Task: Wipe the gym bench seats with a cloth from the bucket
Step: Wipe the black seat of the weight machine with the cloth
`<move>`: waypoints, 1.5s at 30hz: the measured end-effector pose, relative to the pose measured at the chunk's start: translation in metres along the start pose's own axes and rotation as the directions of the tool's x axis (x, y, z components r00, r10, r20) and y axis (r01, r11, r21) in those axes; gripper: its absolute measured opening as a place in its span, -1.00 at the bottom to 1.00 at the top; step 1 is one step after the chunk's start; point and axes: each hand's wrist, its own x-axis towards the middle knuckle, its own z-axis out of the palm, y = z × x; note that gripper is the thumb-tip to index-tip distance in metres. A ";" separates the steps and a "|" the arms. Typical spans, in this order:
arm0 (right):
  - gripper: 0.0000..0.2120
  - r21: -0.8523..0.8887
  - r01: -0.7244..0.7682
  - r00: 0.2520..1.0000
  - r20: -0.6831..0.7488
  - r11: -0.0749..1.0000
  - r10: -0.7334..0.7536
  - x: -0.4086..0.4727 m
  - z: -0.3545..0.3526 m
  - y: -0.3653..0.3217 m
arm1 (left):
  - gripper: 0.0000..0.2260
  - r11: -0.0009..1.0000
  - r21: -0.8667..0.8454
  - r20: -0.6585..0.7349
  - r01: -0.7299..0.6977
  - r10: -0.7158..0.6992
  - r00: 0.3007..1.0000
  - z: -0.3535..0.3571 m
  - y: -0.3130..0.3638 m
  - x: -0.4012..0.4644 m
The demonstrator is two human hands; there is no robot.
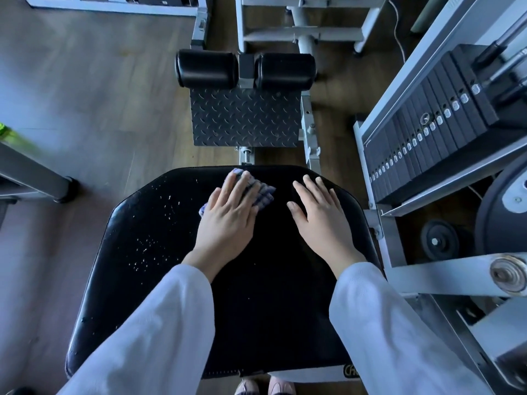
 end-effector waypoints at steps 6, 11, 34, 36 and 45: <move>-0.55 -0.033 -0.003 1.000 -0.002 0.999 0.003 -0.001 0.001 0.000 | -0.57 0.978 0.035 0.053 0.205 -0.207 0.977 -0.004 -0.017 0.018; -0.55 -0.037 -0.012 1.000 -0.018 0.999 0.011 -0.002 0.002 -0.001 | -0.50 0.998 0.010 0.016 0.056 -0.056 0.998 0.000 -0.006 0.003; -0.52 -0.022 -0.093 0.992 0.086 0.995 0.095 0.003 -0.001 -0.022 | -0.60 0.963 0.048 -0.062 0.265 -0.262 0.963 -0.010 -0.067 0.007; -0.51 -0.027 -0.067 0.992 0.108 0.997 0.069 0.002 0.004 -0.030 | -0.54 0.993 0.008 -0.073 0.120 -0.120 0.990 -0.012 -0.057 -0.003; -0.49 -0.052 -0.140 0.987 0.076 0.989 0.144 0.000 0.011 -0.051 | -0.50 0.991 0.030 -0.020 0.130 -0.129 0.991 -0.021 -0.094 -0.015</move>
